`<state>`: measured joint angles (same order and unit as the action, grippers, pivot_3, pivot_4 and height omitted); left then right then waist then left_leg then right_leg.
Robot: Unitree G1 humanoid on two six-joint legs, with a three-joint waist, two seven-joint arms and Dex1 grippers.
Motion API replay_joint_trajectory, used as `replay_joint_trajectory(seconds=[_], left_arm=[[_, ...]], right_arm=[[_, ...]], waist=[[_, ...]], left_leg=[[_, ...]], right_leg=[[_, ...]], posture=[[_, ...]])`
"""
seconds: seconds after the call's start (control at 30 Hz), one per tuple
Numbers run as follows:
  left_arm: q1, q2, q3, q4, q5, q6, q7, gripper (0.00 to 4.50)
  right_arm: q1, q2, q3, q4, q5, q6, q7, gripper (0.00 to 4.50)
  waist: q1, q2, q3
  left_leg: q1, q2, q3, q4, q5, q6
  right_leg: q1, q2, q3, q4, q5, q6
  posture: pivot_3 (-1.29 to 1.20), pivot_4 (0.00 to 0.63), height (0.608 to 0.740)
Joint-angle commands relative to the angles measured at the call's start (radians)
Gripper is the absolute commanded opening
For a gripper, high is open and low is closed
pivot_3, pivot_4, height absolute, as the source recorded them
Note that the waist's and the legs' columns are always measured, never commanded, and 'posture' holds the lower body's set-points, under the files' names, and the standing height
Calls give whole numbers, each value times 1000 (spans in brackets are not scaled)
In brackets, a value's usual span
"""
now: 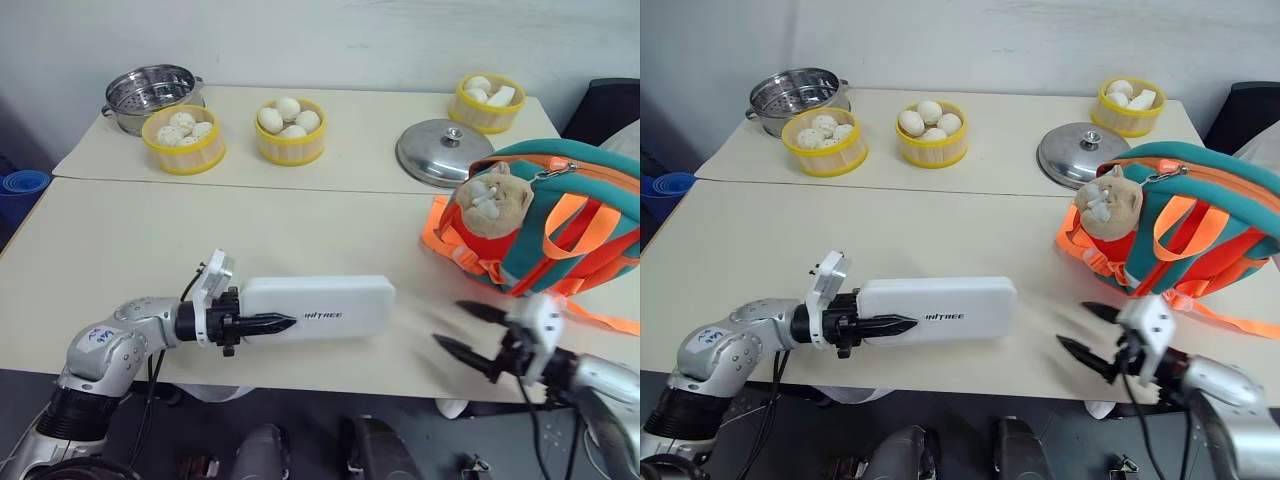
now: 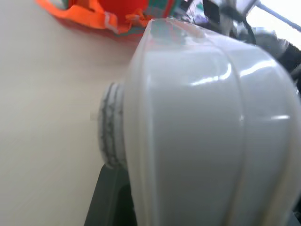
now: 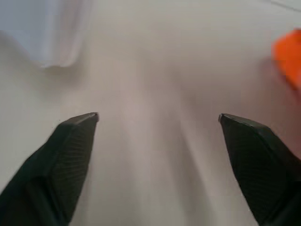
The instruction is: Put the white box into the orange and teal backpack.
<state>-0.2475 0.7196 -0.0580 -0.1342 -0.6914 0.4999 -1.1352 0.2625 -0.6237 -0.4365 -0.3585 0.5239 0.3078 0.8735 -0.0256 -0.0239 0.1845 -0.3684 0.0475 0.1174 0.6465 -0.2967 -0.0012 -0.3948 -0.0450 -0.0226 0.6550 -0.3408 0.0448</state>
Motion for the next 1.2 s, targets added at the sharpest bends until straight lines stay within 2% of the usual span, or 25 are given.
replay_joint_trajectory(seconds=[0.03,0.17,0.33,0.43,0.5,0.57,0.7,0.93,1.07,1.2], left_arm=[[-11,-22,17,2,18,-73,-61,1369],[-20,-31,24,7,29,-77,-88,1369],[-26,-24,25,24,54,-85,-109,1369],[-21,-19,55,17,50,-74,-96,1369],[-10,-12,73,8,44,-64,-93,1369],[3,-6,83,0,48,-59,-93,1369],[36,4,91,-11,52,-55,-100,1369],[15,-5,68,28,72,-69,-130,1369],[-14,-8,54,45,71,-63,-156,1369],[-40,-9,46,59,71,-58,-171,1369]], right_arm=[[36,1,-140,-58,92,30,-46,4487],[40,-29,-194,-63,146,61,-39,4487],[-112,-67,-137,-7,161,90,-52,4487],[-214,-65,-87,32,146,95,-71,3979],[-231,-73,-76,42,140,101,-70,3355],[-223,-75,-92,39,160,125,-70,3355],[-89,-99,-155,-6,190,168,-11,3355],[95,-50,-330,-36,191,119,-39,3355],[76,-72,-359,-15,211,112,-34,3355],[-57,-104,-255,-2,234,143,-30,3355]], waist=[[-3,0,0],[-4,0,0],[-8,0,0],[-5,0,0],[-3,0,0],[1,0,0],[5,0,0],[0,0,0],[-11,1,1],[-17,1,1]], left_leg=[[0,0,0,0,0,0],[-1,1,0,-1,-1,1],[-1,0,1,0,0,2],[-1,0,0,0,0,2],[-2,0,0,0,0,2],[-2,0,0,-1,0,2],[-3,0,0,0,-1,2],[-2,0,0,0,-2,5],[0,0,1,-1,-2,4],[0,0,1,0,-2,4]], right_leg=[[0,0,0,0,0,0],[-2,1,0,0,0,0],[-1,1,1,1,1,3],[-1,1,1,1,1,3],[-2,1,1,1,1,3],[-2,1,1,0,1,3],[-1,0,1,-1,0,4],[0,0,2,-2,1,6],[0,1,3,-1,1,6],[0,1,3,-1,1,6]], posture=[[0,150,740],[0,150,740],[0,150,740],[0,150,740],[0,150,740],[0,150,740],[0,150,740],[0,150,740],[0,150,740],[0,150,740]])
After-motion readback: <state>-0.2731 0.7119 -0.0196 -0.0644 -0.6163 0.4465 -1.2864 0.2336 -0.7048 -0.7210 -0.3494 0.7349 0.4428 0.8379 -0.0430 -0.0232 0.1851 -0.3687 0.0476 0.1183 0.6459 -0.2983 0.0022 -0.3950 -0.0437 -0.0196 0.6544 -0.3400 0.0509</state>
